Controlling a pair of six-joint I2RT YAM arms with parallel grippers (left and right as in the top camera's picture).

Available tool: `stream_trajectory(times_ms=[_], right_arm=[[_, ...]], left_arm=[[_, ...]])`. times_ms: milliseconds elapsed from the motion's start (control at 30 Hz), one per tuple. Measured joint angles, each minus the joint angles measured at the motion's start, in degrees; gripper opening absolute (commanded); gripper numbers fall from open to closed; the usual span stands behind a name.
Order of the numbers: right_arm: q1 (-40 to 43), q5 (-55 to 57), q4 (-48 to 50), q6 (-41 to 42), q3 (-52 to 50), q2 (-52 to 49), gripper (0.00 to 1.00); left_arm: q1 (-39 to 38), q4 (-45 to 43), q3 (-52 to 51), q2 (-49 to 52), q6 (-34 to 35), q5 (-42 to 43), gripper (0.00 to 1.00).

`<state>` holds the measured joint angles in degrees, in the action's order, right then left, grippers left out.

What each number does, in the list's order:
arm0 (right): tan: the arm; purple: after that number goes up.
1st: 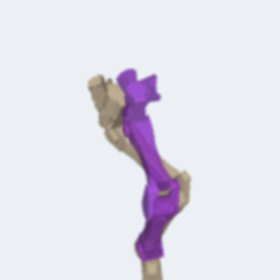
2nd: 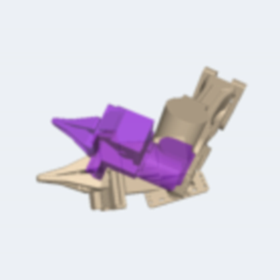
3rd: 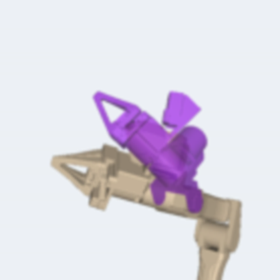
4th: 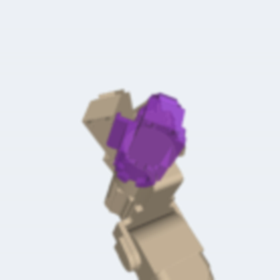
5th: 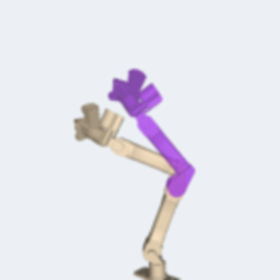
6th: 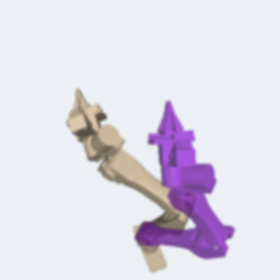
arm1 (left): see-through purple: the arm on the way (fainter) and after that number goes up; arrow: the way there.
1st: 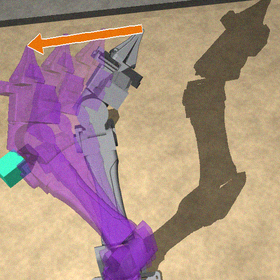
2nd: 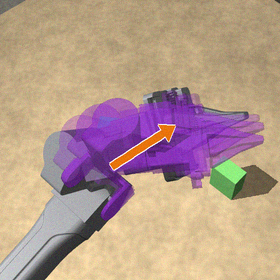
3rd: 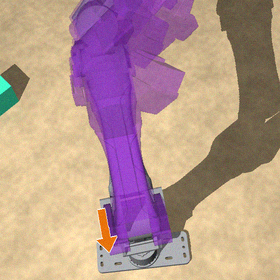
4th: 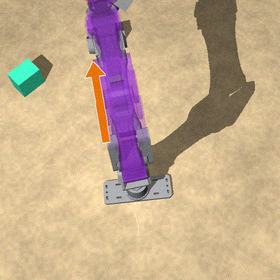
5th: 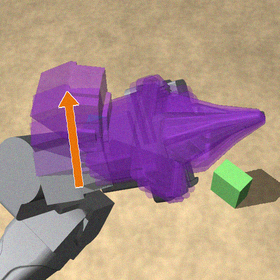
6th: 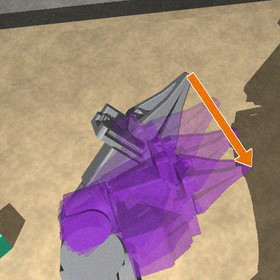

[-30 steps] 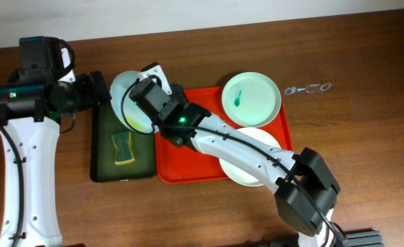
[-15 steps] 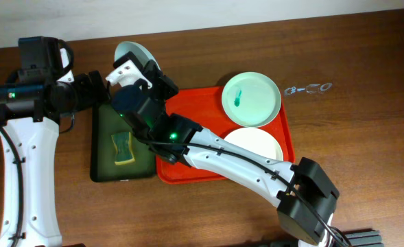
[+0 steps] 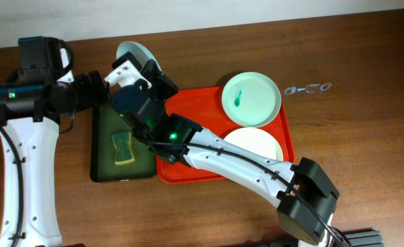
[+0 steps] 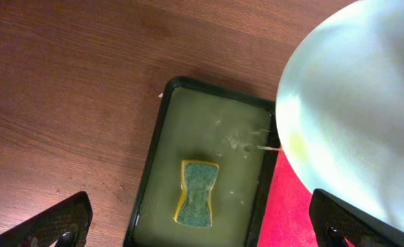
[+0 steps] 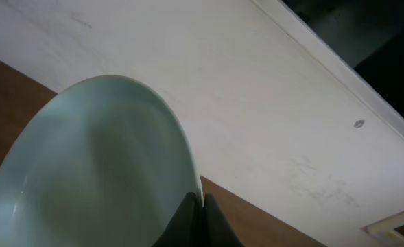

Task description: Clean dirty plates on tray and stack at the side

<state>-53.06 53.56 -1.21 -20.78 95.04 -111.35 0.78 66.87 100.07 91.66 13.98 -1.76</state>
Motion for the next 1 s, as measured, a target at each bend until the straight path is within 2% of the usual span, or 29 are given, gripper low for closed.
stream_trajectory(times_ms=[133,233,367,467,667,767,900,1000], right_arm=[[0.11,-0.02,-1.09,4.09,0.00,0.02,0.04],[1.14,-1.36,-7.19,12.44,0.09,0.09,0.04],[4.33,-4.37,-8.24,19.61,0.09,0.09,0.04],[5.75,-4.26,-10.03,21.22,0.11,0.09,0.04],[5.05,-7.04,-8.72,15.54,0.09,0.15,0.04],[4.35,-7.65,-11.02,16.87,0.11,0.20,0.04],[6.40,-17.86,-18.51,27.98,0.22,0.28,0.04],[13.49,-31.71,-25.31,36.61,0.33,1.36,0.04]], left_arm=[[0.00,-0.02,0.00,0.00,0.02,0.00,0.99],[0.00,-0.04,0.00,0.00,0.02,0.04,0.99],[-0.04,-0.04,0.00,0.00,0.02,0.04,0.99],[-0.04,-0.07,0.00,0.00,0.02,0.04,0.99],[-0.04,-0.04,0.00,0.00,0.02,0.07,0.99],[-0.04,-0.04,0.00,0.00,0.02,0.07,0.99],[-0.04,-0.04,0.00,0.00,0.02,0.09,0.99],[-0.04,-0.02,0.00,0.00,0.02,0.22,0.99]])
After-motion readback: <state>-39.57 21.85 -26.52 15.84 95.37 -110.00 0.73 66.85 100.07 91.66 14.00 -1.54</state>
